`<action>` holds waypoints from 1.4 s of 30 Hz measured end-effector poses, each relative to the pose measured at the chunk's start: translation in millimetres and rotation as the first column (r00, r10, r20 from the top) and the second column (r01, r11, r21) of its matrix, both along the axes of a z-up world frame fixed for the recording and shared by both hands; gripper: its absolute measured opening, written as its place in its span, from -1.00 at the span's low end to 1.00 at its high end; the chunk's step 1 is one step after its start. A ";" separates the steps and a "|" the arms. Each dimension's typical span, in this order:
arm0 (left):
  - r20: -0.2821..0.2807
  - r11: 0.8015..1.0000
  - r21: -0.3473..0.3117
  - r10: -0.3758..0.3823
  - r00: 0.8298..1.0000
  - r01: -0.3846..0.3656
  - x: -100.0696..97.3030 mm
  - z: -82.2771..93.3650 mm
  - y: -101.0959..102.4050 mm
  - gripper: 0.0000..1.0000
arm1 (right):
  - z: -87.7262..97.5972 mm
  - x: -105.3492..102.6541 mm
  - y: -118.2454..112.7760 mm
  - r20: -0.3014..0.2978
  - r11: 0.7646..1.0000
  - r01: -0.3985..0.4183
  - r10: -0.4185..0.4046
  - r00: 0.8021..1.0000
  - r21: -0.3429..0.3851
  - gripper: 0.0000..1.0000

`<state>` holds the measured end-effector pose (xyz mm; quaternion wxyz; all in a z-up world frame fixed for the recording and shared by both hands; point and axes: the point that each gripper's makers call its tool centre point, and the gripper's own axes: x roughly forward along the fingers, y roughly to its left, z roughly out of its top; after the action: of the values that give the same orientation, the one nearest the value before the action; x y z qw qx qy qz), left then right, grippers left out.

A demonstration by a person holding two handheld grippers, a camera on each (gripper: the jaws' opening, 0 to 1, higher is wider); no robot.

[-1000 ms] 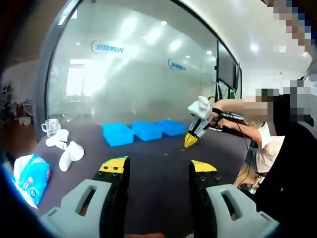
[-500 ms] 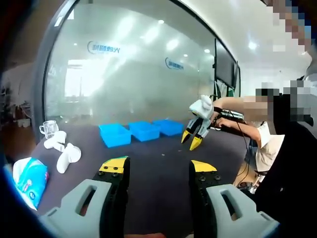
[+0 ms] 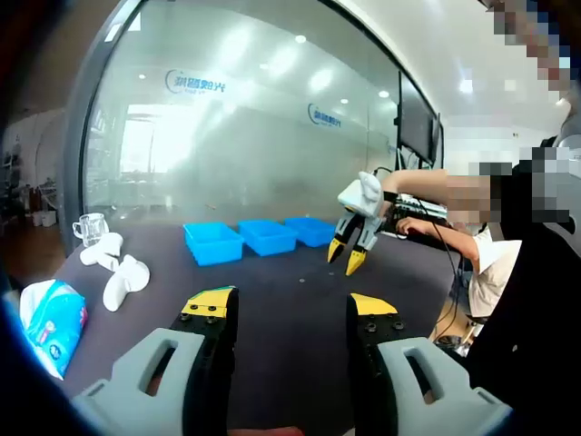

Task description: Sort the screws, nuts, and washers into the corresponding bins

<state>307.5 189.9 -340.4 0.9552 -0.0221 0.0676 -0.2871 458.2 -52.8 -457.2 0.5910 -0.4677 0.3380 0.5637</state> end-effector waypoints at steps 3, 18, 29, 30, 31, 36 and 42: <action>0.000 1.000 -0.004 0.007 1.000 -0.007 0.0 0.0 2.9 -0.05 | -0.3 1.7 3.5 -0.008 1.000 -0.001 0.001 1.000 -0.005 -0.48; -0.005 1.000 -0.016 0.016 1.000 -0.016 -2.3 -2.3 6.2 -0.05 | -7.5 3.1 2.5 -0.045 0.998 0.033 -0.035 0.998 -0.049 -0.64; -0.008 1.000 -0.016 0.022 1.000 -0.022 -1.9 -2.7 8.9 -0.05 | -11.7 3.7 3.5 -0.074 0.997 0.061 -0.064 0.995 -0.050 -0.71; -0.008 1.000 -0.016 0.023 1.000 -0.023 -1.8 -2.8 9.1 -0.05 | -12.1 3.4 3.6 -0.082 0.997 0.065 -0.069 0.994 -0.048 -0.72; -0.008 1.000 -0.017 0.024 1.000 -0.024 -1.7 -2.8 9.4 -0.05 | -12.4 3.0 3.7 -0.092 0.996 0.072 -0.076 0.993 -0.047 -0.73; -0.012 0.999 -0.019 0.027 1.000 -0.027 -0.6 -4.2 10.7 -0.05 | -13.2 2.5 4.5 -0.119 0.996 0.075 -0.080 0.990 -0.044 -0.79; -0.014 0.999 -0.019 0.028 1.000 -0.028 0.5 -5.3 11.7 -0.05 | -14.5 0.8 6.3 -0.137 0.996 0.078 -0.083 0.987 -0.044 -0.96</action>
<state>308.0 201.6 -345.7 0.9584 -0.0339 0.0710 -0.2743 459.0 -46.5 -471.7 0.5793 -0.4248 0.4076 0.5638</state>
